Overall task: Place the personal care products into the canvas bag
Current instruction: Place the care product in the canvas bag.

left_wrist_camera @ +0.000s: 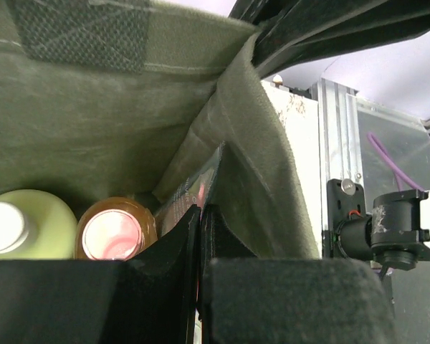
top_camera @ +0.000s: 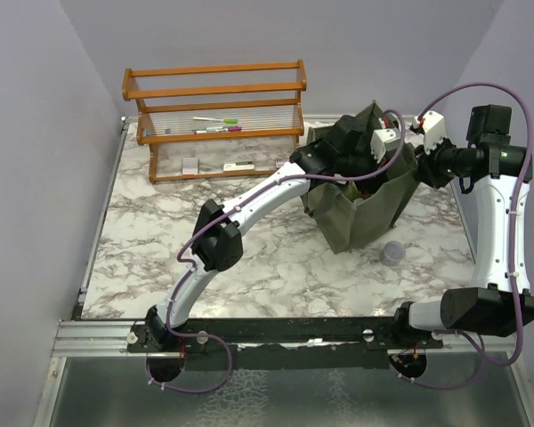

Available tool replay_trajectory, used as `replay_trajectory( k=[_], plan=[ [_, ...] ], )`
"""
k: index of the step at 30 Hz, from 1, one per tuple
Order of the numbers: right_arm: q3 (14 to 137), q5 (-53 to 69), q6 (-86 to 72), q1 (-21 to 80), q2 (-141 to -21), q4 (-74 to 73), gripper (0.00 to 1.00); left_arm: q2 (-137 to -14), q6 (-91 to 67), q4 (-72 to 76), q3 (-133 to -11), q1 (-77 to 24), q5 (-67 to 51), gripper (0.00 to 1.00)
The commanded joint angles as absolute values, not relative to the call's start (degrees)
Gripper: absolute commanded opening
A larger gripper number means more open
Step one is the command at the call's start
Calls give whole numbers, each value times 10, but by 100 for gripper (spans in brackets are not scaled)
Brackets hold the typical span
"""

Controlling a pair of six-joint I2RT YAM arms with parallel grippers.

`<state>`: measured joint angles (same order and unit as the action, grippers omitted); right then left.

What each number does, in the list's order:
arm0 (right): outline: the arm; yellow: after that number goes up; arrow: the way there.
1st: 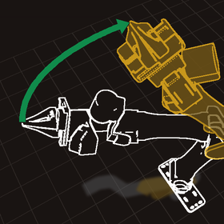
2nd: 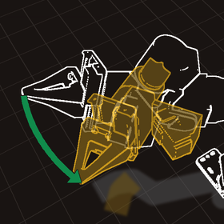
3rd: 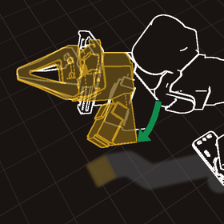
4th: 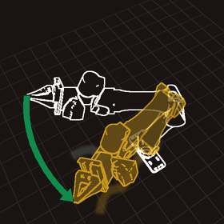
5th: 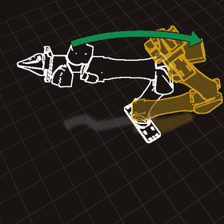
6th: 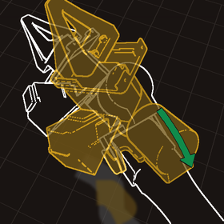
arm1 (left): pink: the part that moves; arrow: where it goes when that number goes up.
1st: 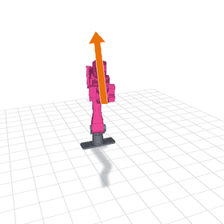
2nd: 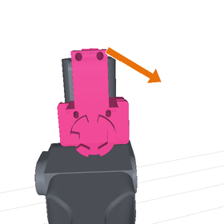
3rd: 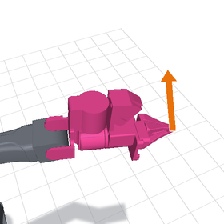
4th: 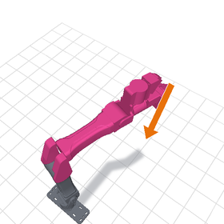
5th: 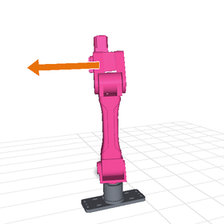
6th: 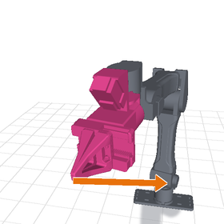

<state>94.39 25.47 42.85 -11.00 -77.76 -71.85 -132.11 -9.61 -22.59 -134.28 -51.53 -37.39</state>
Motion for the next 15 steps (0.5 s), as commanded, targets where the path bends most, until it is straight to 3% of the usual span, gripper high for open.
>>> replay_trajectory(
  k=[1, 15],
  plan=[
    [942, 280, 415, -114, -774, -705, 1, -1338, -79, -212, -1363, -525, -416, 0],
    [934, 264, 399, -114, -775, -696, 1, -1366, -59, -194, -1355, -535, -445, 0]
  ],
)
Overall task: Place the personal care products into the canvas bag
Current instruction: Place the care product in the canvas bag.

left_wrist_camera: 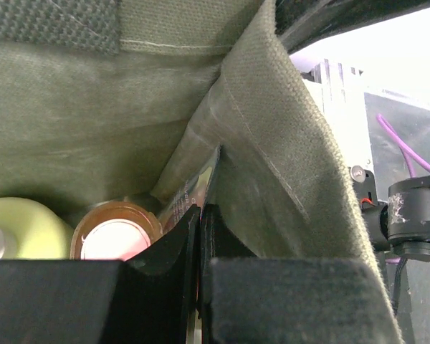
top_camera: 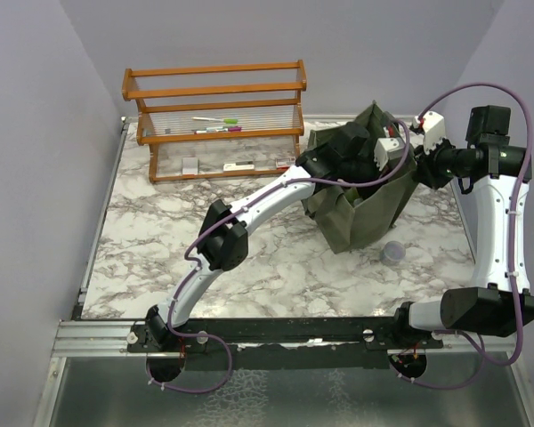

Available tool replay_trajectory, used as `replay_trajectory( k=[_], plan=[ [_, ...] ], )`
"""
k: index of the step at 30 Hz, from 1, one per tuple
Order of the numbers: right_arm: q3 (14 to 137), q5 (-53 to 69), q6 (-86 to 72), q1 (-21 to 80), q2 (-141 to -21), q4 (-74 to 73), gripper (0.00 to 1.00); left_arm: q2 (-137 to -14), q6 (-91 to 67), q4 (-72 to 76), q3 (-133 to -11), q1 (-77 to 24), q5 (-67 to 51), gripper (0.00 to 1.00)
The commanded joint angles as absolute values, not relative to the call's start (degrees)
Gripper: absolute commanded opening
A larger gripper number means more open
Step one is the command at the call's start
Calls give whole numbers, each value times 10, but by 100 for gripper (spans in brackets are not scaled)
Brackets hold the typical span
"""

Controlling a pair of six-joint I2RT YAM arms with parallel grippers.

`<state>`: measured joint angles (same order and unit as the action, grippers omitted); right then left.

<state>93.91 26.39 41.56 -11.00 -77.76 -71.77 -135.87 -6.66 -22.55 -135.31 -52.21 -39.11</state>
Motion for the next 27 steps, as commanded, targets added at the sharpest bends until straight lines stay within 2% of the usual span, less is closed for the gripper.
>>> replay_trajectory(
  k=[1, 7, 18, 27],
  plan=[
    [933, 263, 398, -114, -776, -696, 1, -1367, -58, -190, -1352, -535, -448, 0],
    [926, 258, 395, -114, -774, -690, 1, -1368, -71, -152, -1317, -535, -469, 11],
    [919, 258, 394, -114, -773, -687, 1, -1364, -93, -121, -1301, -534, -497, 40],
    [922, 255, 396, -114, -772, -687, 1, -1351, -82, -143, -1322, -534, -491, 55]
  ],
)
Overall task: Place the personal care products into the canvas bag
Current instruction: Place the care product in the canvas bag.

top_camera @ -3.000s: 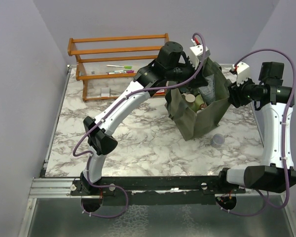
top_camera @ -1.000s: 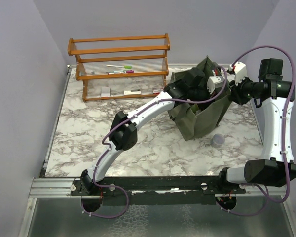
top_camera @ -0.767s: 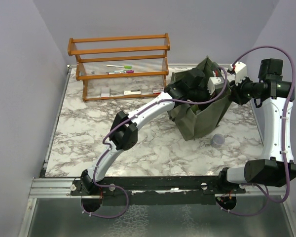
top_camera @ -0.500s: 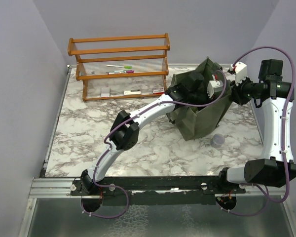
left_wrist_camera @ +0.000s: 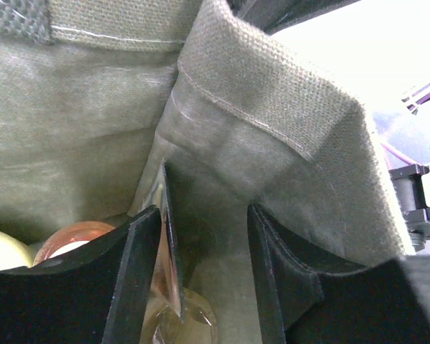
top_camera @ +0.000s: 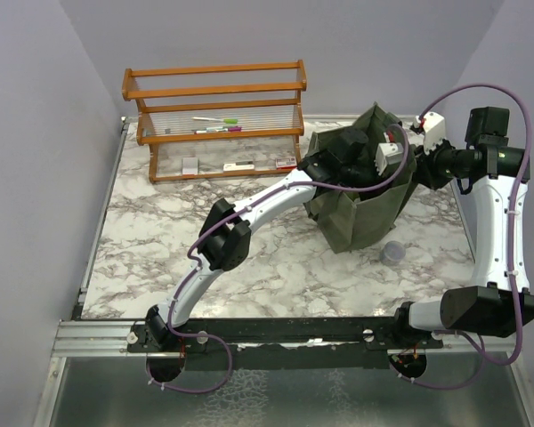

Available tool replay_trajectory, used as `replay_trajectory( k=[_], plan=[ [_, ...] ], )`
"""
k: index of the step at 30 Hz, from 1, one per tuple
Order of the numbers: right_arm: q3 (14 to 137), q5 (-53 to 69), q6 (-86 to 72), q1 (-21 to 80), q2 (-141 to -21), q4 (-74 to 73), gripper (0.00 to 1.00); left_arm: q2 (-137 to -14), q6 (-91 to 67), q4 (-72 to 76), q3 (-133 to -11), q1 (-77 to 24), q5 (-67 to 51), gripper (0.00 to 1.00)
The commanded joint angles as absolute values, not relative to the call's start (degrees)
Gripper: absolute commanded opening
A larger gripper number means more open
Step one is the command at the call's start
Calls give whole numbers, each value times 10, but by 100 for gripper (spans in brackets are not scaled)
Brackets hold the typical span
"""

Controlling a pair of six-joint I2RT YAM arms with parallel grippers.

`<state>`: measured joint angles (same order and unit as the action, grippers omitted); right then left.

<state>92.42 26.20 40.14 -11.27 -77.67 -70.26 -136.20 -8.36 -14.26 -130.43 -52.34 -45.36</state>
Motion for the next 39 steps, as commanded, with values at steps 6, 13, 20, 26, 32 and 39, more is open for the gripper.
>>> replay_trajectory(
  k=[6, 13, 20, 26, 32, 39],
  plan=[
    [924, 254, 394, -114, -773, -687, 1, -1331, -71, -157, -1321, -528, -473, 64],
    [927, 256, 392, -114, -773, -689, 1, -1308, -61, -160, -1307, -521, -454, 69],
    [927, 254, 391, -114, -772, -689, 1, -1297, -42, -178, -1318, -519, -435, 75],
    [932, 259, 391, -114, -775, -694, 1, -1280, -16, -198, -1325, -514, -417, 80],
    [928, 265, 389, -114, -775, -693, 2, -1257, -11, -208, -1323, -503, -408, 85],
    [929, 263, 391, -114, -776, -699, 3, -1235, -5, -217, -1326, -487, -396, 87]
  ],
)
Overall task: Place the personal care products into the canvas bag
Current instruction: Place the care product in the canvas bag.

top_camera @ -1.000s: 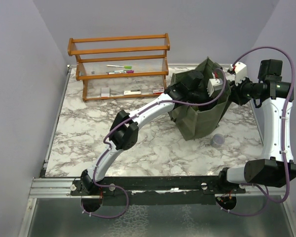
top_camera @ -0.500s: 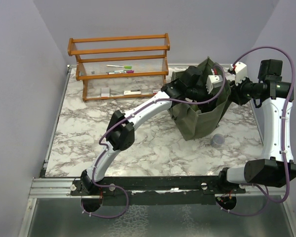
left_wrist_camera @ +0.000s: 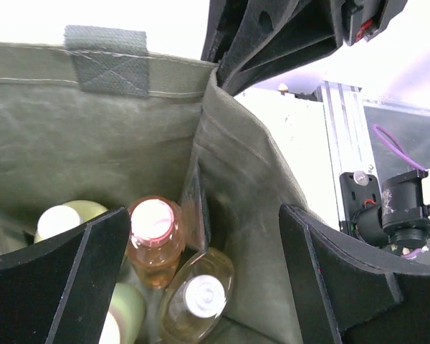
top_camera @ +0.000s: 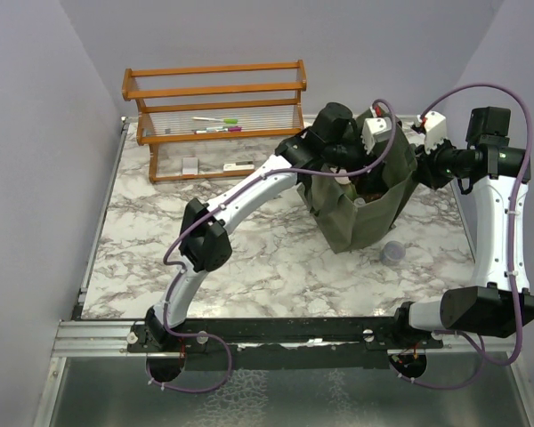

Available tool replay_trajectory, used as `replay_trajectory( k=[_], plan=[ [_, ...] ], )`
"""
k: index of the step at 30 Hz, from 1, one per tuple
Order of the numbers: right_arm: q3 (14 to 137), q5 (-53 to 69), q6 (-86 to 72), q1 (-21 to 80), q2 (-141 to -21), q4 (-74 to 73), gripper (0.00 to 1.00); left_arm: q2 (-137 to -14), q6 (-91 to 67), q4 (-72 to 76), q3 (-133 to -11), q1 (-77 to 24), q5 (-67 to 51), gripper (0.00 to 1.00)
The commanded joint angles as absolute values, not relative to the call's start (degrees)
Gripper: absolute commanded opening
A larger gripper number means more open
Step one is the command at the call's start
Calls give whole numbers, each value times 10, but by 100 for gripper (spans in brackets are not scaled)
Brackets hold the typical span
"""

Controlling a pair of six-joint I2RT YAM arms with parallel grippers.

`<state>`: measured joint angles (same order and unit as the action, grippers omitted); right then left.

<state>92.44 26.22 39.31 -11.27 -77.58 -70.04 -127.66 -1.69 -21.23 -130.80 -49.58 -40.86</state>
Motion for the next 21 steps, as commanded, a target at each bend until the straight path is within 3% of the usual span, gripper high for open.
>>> replay_trajectory(
  k=[1, 19, 20, 21],
  plan=[
    [929, 263, 392, -114, -775, -699, 4, -1232, -3, -219, -1327, -485, -393, 87],
    [959, 285, 364, -114, -780, -702, 40, -1061, 68, -283, -1277, -408, -282, 87],
    [963, 285, 361, -114, -780, -701, 43, -1047, 70, -283, -1265, -401, -272, 87],
    [968, 287, 357, -114, -779, -701, 55, -1033, 72, -284, -1253, -393, -262, 87]
  ],
)
